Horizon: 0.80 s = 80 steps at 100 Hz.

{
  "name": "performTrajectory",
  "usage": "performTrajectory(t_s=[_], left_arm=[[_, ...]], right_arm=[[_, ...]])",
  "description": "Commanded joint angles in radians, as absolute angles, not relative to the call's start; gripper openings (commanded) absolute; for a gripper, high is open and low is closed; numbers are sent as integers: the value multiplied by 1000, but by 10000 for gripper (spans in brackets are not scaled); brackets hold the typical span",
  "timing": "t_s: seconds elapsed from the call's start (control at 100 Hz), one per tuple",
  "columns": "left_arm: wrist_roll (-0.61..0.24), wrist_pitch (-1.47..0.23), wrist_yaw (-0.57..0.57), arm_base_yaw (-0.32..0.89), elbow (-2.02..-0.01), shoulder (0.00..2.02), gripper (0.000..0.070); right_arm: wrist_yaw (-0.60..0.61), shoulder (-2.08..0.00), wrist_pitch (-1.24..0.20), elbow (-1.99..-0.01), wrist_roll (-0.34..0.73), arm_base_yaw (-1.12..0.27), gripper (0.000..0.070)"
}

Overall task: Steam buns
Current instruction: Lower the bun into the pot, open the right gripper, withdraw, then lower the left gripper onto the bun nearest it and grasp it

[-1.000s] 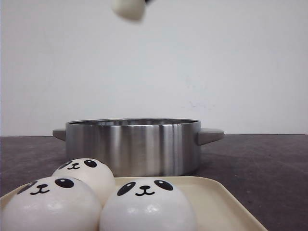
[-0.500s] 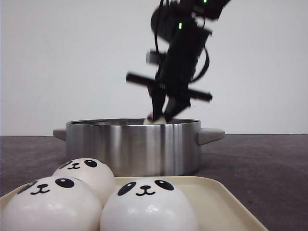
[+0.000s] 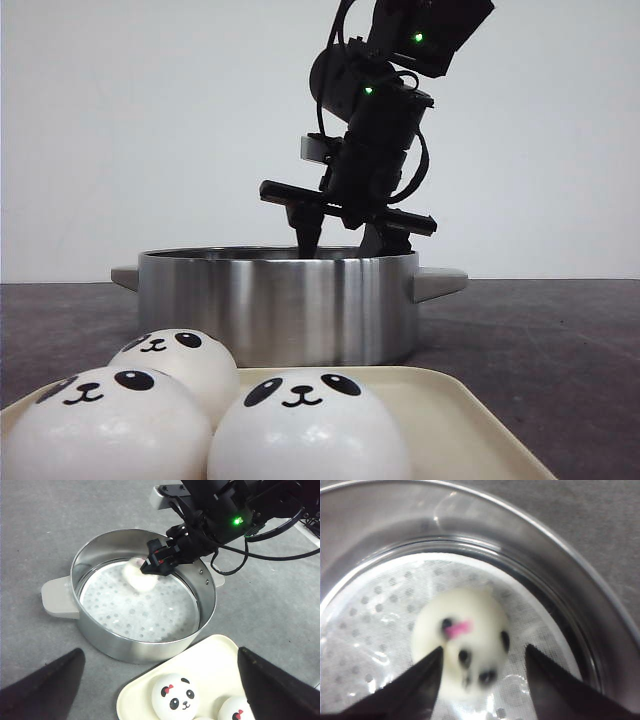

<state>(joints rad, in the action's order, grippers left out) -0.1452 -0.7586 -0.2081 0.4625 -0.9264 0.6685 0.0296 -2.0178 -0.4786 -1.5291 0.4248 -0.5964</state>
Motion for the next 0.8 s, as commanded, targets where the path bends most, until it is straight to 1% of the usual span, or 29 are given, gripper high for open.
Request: performTrajectory(t_s=[0.0, 0.15, 0.24, 0.27, 0.3, 0.32, 0.36, 0.37, 0.38, 0.41, 0.42, 0.57, 0.69, 0.79], left_arm=[[-136, -744, -206, 468, -943, 675, 585], [-136, -748, -206, 468, -943, 675, 585], [-138, -763, -206, 468, -943, 675, 585], [-141, -767, -206, 468, -943, 677, 585], [-147, -772, -206, 468, -943, 681, 585], [-151, -774, -206, 468, -943, 682, 585], [-162, -778, -206, 468, -943, 690, 585], [-165, -780, -206, 468, -943, 692, 585], [-169, -781, -206, 468, -943, 695, 585], [-177, -787, -206, 468, -943, 704, 585], [-179, -789, -206, 468, -943, 708, 585], [-215, -830, -208, 472, -943, 789, 593], [-238, -877, -237, 492, -943, 873, 593], [-287, -927, -266, 524, -943, 958, 593]], right_arm=[[25, -2036, -480, -1547, 415, -606, 366], [29, -2032, -484, -1560, 415, -606, 367], [54, -2008, -530, -1602, 409, -606, 364], [53, -1993, -547, -1620, 399, -607, 351], [55, -1973, -566, -1639, 387, -609, 316], [55, -1958, -576, -1652, 376, -612, 279], [54, -1924, -594, -1675, 352, -621, 170], [54, -1908, -602, -1683, 343, -625, 124], [54, -1902, -604, -1686, 340, -627, 107], [53, -1868, -615, -1702, 320, -635, 19], [52, -1855, -617, -1707, 313, -638, 0], [36, -1632, -621, -1748, 230, -701, 0], [-44, -1439, -626, -1749, 202, -783, 0], [-126, -1318, -630, -1749, 179, -842, 0]])
